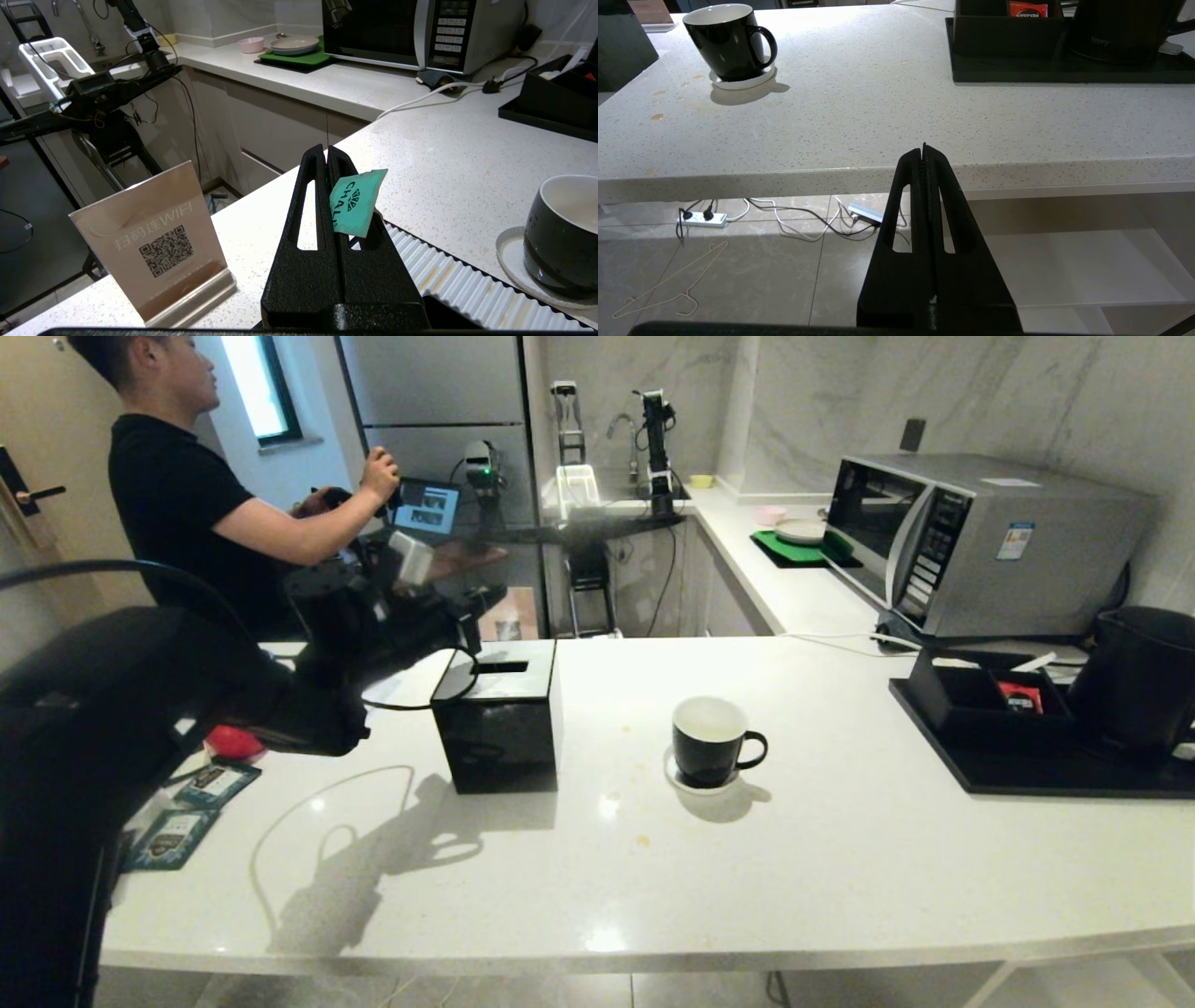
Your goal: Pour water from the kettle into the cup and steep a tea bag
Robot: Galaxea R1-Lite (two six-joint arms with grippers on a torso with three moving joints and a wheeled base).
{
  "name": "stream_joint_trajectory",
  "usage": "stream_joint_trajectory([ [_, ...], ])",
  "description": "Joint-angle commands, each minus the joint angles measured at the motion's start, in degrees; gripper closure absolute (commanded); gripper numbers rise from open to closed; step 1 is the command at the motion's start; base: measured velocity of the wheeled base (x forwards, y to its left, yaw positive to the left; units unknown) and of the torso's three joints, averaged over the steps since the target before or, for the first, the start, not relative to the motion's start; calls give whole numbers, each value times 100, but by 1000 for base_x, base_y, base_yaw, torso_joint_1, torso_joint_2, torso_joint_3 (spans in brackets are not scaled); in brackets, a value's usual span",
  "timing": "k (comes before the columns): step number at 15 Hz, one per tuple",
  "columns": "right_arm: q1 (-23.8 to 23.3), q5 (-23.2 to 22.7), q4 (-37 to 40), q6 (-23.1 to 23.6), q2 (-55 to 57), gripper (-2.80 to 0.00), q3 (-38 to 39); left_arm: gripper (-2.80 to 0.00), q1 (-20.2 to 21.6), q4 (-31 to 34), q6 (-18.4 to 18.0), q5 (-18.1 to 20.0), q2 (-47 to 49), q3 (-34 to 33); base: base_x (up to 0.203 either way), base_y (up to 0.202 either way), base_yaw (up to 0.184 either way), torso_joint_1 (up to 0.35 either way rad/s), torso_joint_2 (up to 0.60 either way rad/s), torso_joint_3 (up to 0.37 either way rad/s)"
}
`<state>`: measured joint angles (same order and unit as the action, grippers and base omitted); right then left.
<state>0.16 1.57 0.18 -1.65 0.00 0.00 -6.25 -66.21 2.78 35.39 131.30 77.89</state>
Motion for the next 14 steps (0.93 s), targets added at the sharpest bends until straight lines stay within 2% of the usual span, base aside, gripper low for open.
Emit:
stream_joint_trajectory([
  [1,2,1,-1,-2,9,0,0,0,1,-41,3,21,-26,4,0,0,0,0,0,0],
  [8,2,1,-1,-2,3,0,0,0,1,-24,3,21,-123,-1,0,0,0,0,0,0],
  [9,2,1,-1,-2,9,0,0,-280,1,-31,3,21,-131,-1,0,0,0,0,0,0],
  [12,2,1,-1,-2,9,0,0,-280,1,-61,-5,21,-134,16,0,0,0,0,0,0],
  [14,2,1,-1,-2,9,0,0,-280,1,-307,3,34,-123,16,0,0,0,0,0,0],
])
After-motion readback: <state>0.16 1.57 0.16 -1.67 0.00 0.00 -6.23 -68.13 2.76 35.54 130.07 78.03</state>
